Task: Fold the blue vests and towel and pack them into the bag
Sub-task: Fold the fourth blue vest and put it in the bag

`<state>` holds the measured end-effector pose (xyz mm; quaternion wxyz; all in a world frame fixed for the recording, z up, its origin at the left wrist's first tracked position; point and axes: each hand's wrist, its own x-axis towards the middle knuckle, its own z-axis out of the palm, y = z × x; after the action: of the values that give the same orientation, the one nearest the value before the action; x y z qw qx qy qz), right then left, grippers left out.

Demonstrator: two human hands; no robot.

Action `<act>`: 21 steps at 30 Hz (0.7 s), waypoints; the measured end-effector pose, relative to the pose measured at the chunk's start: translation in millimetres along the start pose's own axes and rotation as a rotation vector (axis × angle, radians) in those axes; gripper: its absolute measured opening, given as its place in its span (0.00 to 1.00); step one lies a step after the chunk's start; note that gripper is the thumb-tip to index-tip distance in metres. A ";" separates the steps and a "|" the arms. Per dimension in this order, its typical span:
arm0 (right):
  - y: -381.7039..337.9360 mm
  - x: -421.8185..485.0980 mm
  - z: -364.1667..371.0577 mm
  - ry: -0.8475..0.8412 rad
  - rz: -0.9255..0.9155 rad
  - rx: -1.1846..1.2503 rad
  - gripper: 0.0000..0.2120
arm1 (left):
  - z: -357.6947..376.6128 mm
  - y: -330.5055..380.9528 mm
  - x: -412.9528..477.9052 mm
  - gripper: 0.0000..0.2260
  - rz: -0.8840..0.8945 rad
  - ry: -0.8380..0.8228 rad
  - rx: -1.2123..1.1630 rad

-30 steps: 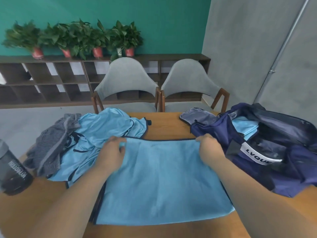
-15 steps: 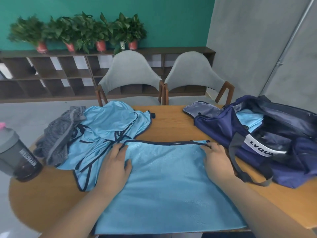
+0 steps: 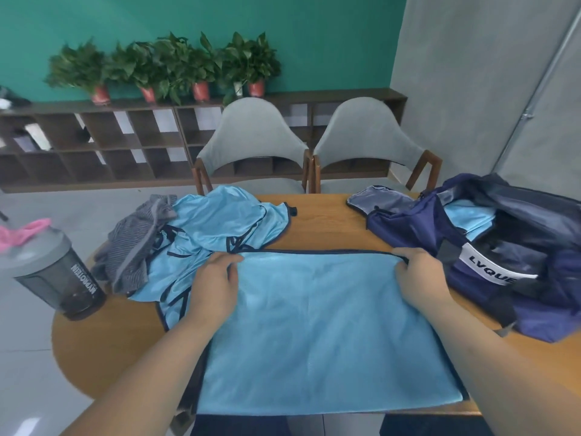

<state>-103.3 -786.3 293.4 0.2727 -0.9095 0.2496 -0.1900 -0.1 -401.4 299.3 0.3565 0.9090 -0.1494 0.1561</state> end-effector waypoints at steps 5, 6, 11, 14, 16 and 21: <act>-6.4 15.3 -1.6 0.046 -0.067 -0.025 0.17 | 6.6 -7.1 6.2 0.15 0.022 -0.042 0.084; -4.8 17.7 0.5 0.037 -0.075 -0.052 0.17 | 9.9 -11.3 5.4 0.16 0.026 -0.086 0.128; 9.2 18.1 12.7 -0.098 -0.056 -0.372 0.17 | 23.6 -17.6 -4.5 0.20 0.003 -0.150 0.392; -1.6 3.3 20.9 -0.015 -0.163 -0.568 0.21 | 27.9 1.1 -14.0 0.26 0.091 -0.020 0.528; -19.7 -13.2 29.7 -0.003 -0.252 -0.552 0.20 | 35.5 26.3 -25.3 0.25 0.153 -0.047 0.473; -25.9 -29.3 46.6 -0.292 -0.187 -0.455 0.27 | 66.3 45.2 -41.3 0.32 0.001 -0.428 0.534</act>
<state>-95.3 -732.5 266.2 0.0762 -0.9841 0.1590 -0.0202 -43.2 -472.6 264.2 0.0663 0.9823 -0.1751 -0.0042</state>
